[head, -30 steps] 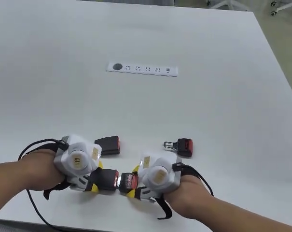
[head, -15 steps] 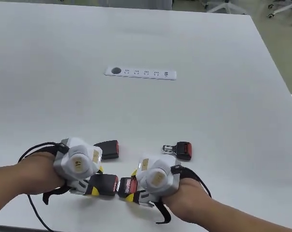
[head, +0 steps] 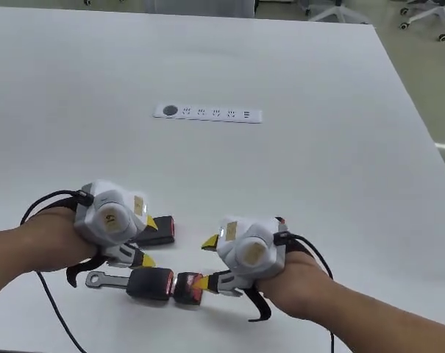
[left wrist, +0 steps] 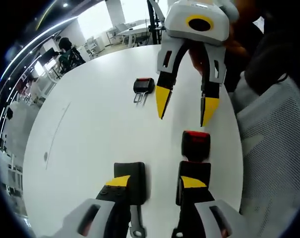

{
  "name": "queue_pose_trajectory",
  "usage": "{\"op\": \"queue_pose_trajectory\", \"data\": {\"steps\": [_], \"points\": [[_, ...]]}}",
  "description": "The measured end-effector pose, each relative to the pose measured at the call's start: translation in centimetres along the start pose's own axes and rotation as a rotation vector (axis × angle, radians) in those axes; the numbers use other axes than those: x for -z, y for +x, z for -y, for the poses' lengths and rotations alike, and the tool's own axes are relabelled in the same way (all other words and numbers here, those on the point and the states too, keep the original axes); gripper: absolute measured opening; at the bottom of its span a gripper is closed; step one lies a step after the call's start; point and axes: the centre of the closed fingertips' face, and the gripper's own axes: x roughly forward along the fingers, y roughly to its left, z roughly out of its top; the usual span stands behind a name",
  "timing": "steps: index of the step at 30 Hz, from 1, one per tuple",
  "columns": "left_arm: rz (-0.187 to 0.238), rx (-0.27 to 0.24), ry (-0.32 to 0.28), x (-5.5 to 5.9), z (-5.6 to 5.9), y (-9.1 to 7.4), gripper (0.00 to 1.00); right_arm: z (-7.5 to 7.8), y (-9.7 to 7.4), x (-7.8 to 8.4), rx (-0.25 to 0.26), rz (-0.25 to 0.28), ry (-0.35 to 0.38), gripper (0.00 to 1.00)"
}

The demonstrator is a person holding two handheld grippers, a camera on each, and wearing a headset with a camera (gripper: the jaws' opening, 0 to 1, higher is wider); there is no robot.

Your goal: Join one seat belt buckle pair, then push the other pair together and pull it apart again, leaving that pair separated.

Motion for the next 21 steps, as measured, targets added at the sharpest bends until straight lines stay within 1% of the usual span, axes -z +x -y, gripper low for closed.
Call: {"op": "queue_pose_trajectory", "data": {"steps": [2, 4, 5, 6, 7, 8, 9, 10, 11, 12, 13, 15, 18, 21], "points": [[-0.009, -0.009, -0.016, 0.4, -0.8, 0.4, 0.39, 0.9, -0.5, 0.9, 0.011, -0.01, 0.002, 0.37], [-0.008, -0.012, -0.037, 0.6, -1.3, 0.7, 0.39, 1.8, -1.1, 1.7, 0.024, -0.017, 0.007, 0.37], [-0.013, -0.017, -0.042, 0.9, -1.7, 0.9, 0.4, 2.3, -1.4, 2.0, 0.029, -0.015, 0.02, 0.38], [-0.015, -0.02, -0.043, 0.9, -1.8, 0.9, 0.41, 2.7, -1.8, 2.3, 0.029, 0.004, 0.064, 0.38], [-0.017, -0.025, -0.055, 0.9, -2.2, 1.0, 0.41, 3.2, -2.1, 2.8, 0.037, -0.004, 0.056, 0.38], [-0.012, -0.027, -0.067, 1.0, -2.5, 1.1, 0.41, 4.0, -2.6, 3.4, 0.056, -0.014, 0.056, 0.38], [-0.009, -0.022, -0.08, 1.0, -2.8, 1.2, 0.41, 4.4, -2.8, 3.8, 0.061, -0.016, 0.06, 0.38], [-0.012, -0.021, -0.081, 1.2, -3.0, 1.4, 0.42, 5.0, -3.2, 4.3, 0.071, -0.025, 0.067, 0.38], [-0.028, -0.018, -0.084, 1.6, -3.2, 1.6, 0.42, 5.4, -3.4, 4.8, 0.08, -0.036, 0.065, 0.38], [-0.054, -0.023, -0.09, 2.1, -3.3, 1.7, 0.42, 5.9, -3.6, 5.4, 0.084, -0.051, 0.069, 0.38], [-0.062, -0.023, -0.085, 2.2, -3.4, 1.9, 0.43, 6.3, -3.8, 5.8, 0.092, -0.066, 0.063, 0.37], [-0.067, -0.016, -0.084, 2.4, -3.6, 2.4, 0.45, 7.1, -4.1, 6.4, 0.1, -0.078, 0.061, 0.38], [-0.069, -0.005, -0.084, 2.2, -3.3, 2.5, 0.48, 8.0, -4.7, 7.3, 0.113, -0.101, 0.051, 0.38], [-0.081, 0.009, -0.079, 2.3, -3.3, 2.9, 0.49, 8.9, -5.5, 9.0, 0.13, -0.136, 0.058, 0.44]]}}
